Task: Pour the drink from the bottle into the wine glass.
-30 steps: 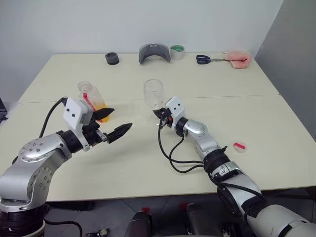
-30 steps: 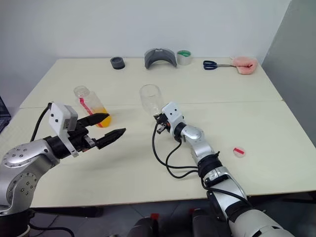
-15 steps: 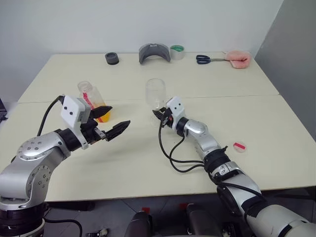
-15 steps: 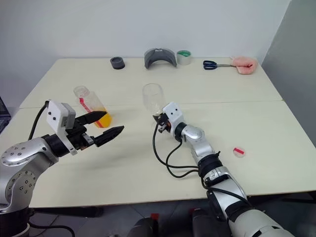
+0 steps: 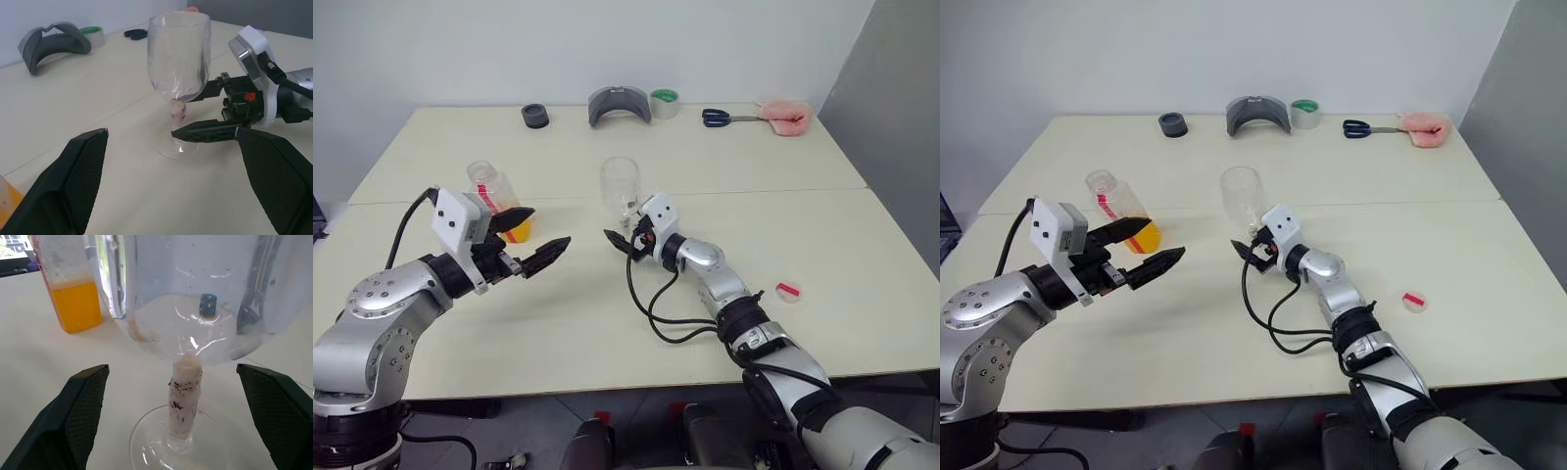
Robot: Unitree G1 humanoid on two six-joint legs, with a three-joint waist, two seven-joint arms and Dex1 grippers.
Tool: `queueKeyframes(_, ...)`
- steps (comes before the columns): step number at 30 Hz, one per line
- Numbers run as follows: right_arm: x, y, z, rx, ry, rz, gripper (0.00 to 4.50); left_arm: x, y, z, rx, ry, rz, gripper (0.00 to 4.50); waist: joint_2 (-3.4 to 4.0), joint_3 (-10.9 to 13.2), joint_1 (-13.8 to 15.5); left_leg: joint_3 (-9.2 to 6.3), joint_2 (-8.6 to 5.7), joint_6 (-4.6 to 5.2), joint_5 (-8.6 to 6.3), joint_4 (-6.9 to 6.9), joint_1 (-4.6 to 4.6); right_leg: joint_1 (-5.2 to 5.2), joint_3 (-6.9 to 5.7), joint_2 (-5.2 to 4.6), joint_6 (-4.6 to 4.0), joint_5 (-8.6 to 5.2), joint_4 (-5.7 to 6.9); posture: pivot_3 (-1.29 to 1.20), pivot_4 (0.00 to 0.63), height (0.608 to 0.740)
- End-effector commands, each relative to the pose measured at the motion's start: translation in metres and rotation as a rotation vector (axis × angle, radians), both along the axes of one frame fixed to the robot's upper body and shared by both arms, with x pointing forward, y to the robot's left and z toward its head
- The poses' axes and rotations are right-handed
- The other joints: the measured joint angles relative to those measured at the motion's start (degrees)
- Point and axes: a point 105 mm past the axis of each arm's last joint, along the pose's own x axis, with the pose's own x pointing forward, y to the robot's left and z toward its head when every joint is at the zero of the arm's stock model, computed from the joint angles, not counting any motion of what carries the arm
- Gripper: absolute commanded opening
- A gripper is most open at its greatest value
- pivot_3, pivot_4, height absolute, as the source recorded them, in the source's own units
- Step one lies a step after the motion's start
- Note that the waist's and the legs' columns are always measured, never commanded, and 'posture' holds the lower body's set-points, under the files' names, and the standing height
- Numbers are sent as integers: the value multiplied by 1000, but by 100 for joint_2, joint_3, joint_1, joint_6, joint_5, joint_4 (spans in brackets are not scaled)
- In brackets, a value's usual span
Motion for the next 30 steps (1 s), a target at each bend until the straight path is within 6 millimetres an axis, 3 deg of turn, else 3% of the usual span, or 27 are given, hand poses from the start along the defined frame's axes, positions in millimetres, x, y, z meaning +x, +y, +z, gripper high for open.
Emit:
queueKeyframes(1, -3, 2, 10, 19, -31, 19, 4481, 0, 0, 7, 7, -44, -9, 4500, 0, 0, 1, 0, 0, 0, 0, 0, 0, 0, 0, 0, 0, 0, 0, 0, 150, 740)
queueKeyframes(4, -3, -4, 6, 3, -20, 12, 4481, 1, 0, 6, 6, -45, -9, 4500, 0, 0, 1, 0, 0, 0, 0, 0, 0, 0, 0, 0, 0, 0, 0, 0, 150, 740)
queueKeyframes(10, -10, -47, -11, -67, -11, -35, 4481, 9, 14, -6, -2, -88, 136, 4500, 0, 0, 23, -2, -3, 0, 0, 0, -2, 1, 1, -6, 0, 0, -3, 0, 150, 740)
queueKeyframes(13, -35, -83, -10, -52, 14, -40, 4481, 12, 29, -30, -11, -79, 305, 4500, 0, 0, 104, -5, -1, 0, 0, 1, -5, 2, 0, -10, 0, 0, -9, 0, 150, 740)
queueKeyframes(15, -59, -93, -5, -61, 18, 15, 4481, 6, 28, -51, 2, -34, 318, 4500, 2, 1, 115, -5, 0, 1, -1, -1, -7, 0, 5, -12, 1, 0, -14, 0, 150, 740)
queueKeyframes(19, -93, -100, 6, -104, 19, 87, 4481, 2, 32, -70, 6, -12, 386, 4500, 1, 4, 132, -10, 5, 1, -1, -1, -8, 2, 4, -12, 3, 0, -22, 0, 150, 740)
queueKeyframes(22, -115, -101, 26, -73, 10, 138, 4481, 11, 57, -79, 13, -31, 544, 4500, 3, 3, 167, -13, 11, 1, -1, -3, -3, 11, -14, -3, 3, -1, -23, 0, 150, 740)
queueKeyframes(26, -139, -99, 46, -35, 20, 224, 4481, 29, 74, -74, 16, -65, 618, 4500, 0, 3, 200, -14, 2, 1, -1, -3, 1, 34, -30, 3, 3, -1, -39, 0, 150, 740)
queueKeyframes(30, -149, -97, 50, -61, 30, 258, 4481, 43, 76, -68, 4, -80, 616, 4500, 0, 2, 241, -25, 0, 2, -1, -3, 8, 70, -44, -1, 13, 5, -87, 0, 150, 740)
